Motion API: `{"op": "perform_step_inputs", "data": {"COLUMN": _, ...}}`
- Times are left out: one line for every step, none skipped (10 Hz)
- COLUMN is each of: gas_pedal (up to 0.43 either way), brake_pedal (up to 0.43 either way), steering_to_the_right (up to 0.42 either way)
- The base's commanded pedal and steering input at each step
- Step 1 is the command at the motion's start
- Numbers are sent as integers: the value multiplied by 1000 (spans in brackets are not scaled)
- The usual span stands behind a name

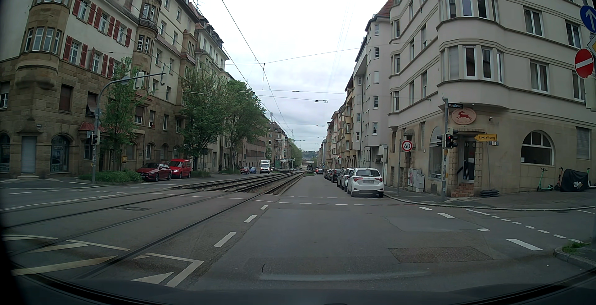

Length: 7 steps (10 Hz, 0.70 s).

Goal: Follow the waypoints while adhering to traffic rules and regulations

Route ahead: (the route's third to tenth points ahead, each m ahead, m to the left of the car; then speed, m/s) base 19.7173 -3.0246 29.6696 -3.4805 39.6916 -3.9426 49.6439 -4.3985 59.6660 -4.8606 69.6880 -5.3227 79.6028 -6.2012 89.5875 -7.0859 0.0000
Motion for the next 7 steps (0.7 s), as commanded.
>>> {"op": "perform_step_inputs", "data": {"gas_pedal": 0, "brake_pedal": 287, "steering_to_the_right": -12}}
{"op": "perform_step_inputs", "data": {"gas_pedal": 0, "brake_pedal": 287, "steering_to_the_right": -12}}
{"op": "perform_step_inputs", "data": {"gas_pedal": 0, "brake_pedal": 287, "steering_to_the_right": -12}}
{"op": "perform_step_inputs", "data": {"gas_pedal": 0, "brake_pedal": 287, "steering_to_the_right": -12}}
{"op": "perform_step_inputs", "data": {"gas_pedal": 0, "brake_pedal": 287, "steering_to_the_right": -12}}
{"op": "perform_step_inputs", "data": {"gas_pedal": 0, "brake_pedal": 287, "steering_to_the_right": -12}}
{"op": "perform_step_inputs", "data": {"gas_pedal": 0, "brake_pedal": 287, "steering_to_the_right": -12}}
